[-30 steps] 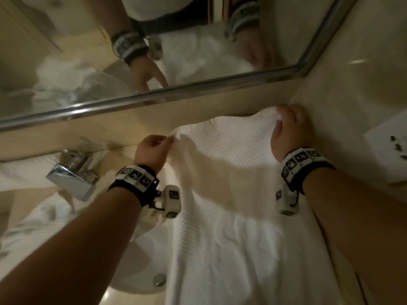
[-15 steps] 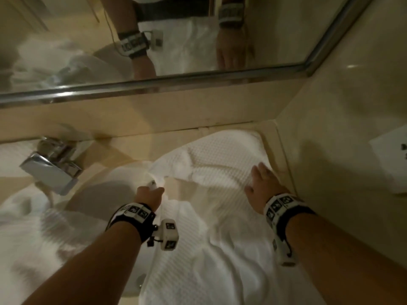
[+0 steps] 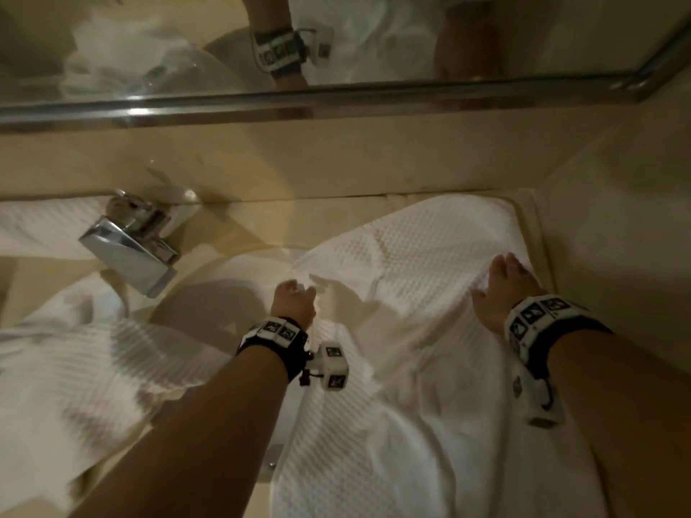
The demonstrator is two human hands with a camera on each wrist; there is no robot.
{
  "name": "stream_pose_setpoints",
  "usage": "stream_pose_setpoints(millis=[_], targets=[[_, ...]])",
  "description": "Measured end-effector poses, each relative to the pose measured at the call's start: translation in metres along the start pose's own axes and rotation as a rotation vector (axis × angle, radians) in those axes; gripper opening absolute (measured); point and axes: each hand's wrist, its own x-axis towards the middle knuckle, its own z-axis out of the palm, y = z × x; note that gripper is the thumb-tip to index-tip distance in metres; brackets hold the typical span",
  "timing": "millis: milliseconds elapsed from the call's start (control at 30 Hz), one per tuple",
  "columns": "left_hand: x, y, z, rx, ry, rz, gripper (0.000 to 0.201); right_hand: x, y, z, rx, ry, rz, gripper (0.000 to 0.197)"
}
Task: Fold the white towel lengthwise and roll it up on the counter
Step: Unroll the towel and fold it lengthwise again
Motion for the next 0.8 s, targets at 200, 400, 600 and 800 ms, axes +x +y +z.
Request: stream_pose_setpoints(millis=[200,400,600,800], targets=[[0.005,0.033,-0.004,0.048,0.064,0.062,0.04,0.006,0.001,0.003,-0.011,-0.002,0.01,0.084],[0.001,0.035,0.004,0.565,0.023,0.132,0.021,0.01,0.001,0.004,0.018,0.01,0.017,0.085],[-0.025,0.06,-0.032,0.383,0.094,0.102,0.038,0.006,0.008,0.003,0.016,0.051,-0.01,0.082],[-0.059,0.132,-0.058,0.269,0.078,0.107,0.026,-0.004,0.005,-0.022,0.057,-0.015,-0.01,0.084]])
